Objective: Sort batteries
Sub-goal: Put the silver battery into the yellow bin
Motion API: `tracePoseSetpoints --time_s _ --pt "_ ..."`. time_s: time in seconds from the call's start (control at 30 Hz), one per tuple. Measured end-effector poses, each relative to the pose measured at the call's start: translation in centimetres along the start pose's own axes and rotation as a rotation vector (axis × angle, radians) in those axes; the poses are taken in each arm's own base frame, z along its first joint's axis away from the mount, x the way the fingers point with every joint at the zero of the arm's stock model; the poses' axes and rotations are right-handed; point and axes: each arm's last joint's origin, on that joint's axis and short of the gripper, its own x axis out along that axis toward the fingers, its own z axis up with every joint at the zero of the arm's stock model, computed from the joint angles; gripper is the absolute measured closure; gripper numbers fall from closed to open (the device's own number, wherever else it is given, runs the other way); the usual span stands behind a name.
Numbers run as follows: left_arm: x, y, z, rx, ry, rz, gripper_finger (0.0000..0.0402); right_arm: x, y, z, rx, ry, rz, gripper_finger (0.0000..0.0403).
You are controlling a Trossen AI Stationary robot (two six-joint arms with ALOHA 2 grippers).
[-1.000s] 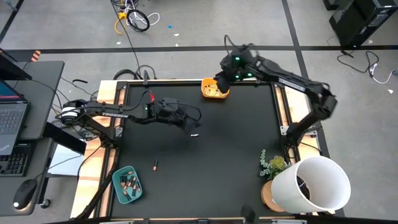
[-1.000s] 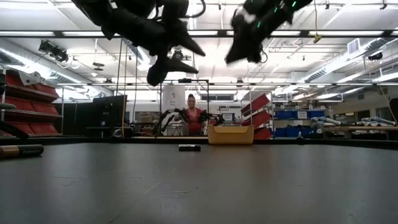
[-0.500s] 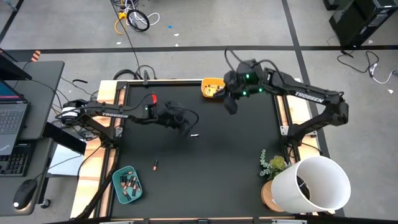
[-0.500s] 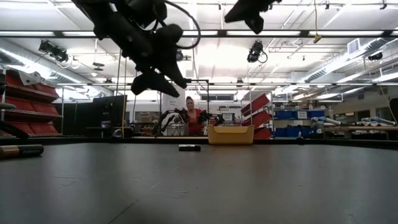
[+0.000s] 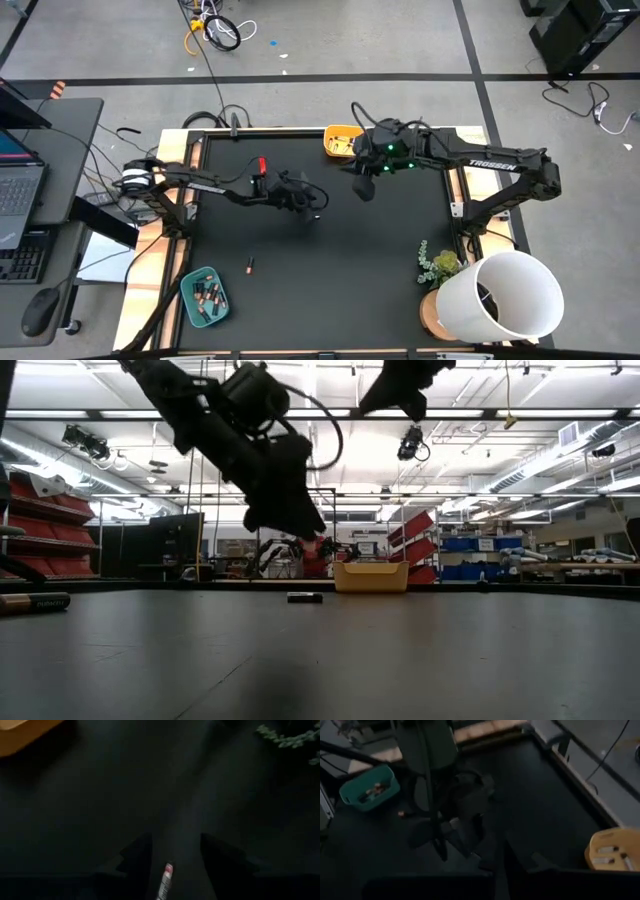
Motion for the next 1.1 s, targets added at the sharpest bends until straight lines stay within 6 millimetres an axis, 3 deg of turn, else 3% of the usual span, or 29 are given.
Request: tracePoseSetpoints --time_s 0.37,0.8,0.9,1.03,1.1 --pt "3.7 0.4 -3.0 0.066 0.137 0.015 0.0220 0.9 0.5 -1.5 0.011 0.053 0.011 0.0392" --pt "5.2 0.7 -4.5 0.114 0.192 0.029 0.0223 -0.1 0.4 -1.5 0.018 0.048 0.007 0.0395" --pt "5.2 0.8 -4.6 0.148 0.202 0.033 0.0256 -0.4 0.1 -1.4 0.023 0.043 -0.001 0.0396" --pt "5.2 0.8 -4.7 0.157 0.214 0.037 0.0358 -0.7 -0.1 -1.3 0.027 0.037 -0.006 0.0395" --pt "5.2 0.8 -4.7 0.147 0.216 0.029 0.0372 -0.7 -0.1 -1.3 0.027 0.035 -0.006 0.0394"
